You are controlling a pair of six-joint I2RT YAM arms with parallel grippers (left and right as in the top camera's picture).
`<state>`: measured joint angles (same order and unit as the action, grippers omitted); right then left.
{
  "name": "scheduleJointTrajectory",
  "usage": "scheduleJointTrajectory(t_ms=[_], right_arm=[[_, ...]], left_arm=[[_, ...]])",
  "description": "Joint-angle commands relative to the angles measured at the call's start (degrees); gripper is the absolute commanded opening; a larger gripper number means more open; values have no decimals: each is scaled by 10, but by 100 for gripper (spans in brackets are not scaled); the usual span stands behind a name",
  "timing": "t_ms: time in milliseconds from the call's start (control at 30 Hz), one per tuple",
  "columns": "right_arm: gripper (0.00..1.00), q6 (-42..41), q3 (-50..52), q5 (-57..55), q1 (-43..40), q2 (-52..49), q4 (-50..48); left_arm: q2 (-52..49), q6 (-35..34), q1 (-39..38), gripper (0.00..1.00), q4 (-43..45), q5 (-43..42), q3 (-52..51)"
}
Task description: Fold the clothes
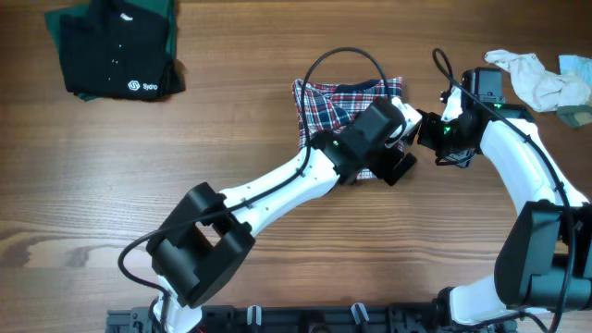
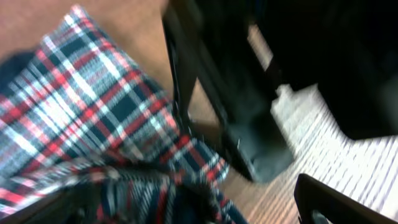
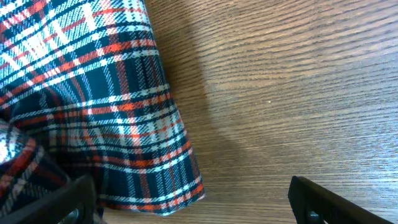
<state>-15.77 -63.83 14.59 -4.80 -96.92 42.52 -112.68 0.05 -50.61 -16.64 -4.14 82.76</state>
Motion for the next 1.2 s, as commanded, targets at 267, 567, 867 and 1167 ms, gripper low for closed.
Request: scheduleJointTrajectory(t_ms=[267, 567, 867, 1167], right_arm=[[100, 18, -22, 10, -28, -4, 9], [99, 190, -59, -2, 88, 131, -12], [100, 236, -59, -254, 326, 100, -31], [100, 242, -59, -320, 402, -38, -47]], left_arm=[[85, 30, 9, 100, -38, 42, 90], [229, -182, 183, 100, -190, 192, 90], [240, -338, 458, 100, -365, 134, 90], [236, -338, 535, 100, -384, 134, 90]])
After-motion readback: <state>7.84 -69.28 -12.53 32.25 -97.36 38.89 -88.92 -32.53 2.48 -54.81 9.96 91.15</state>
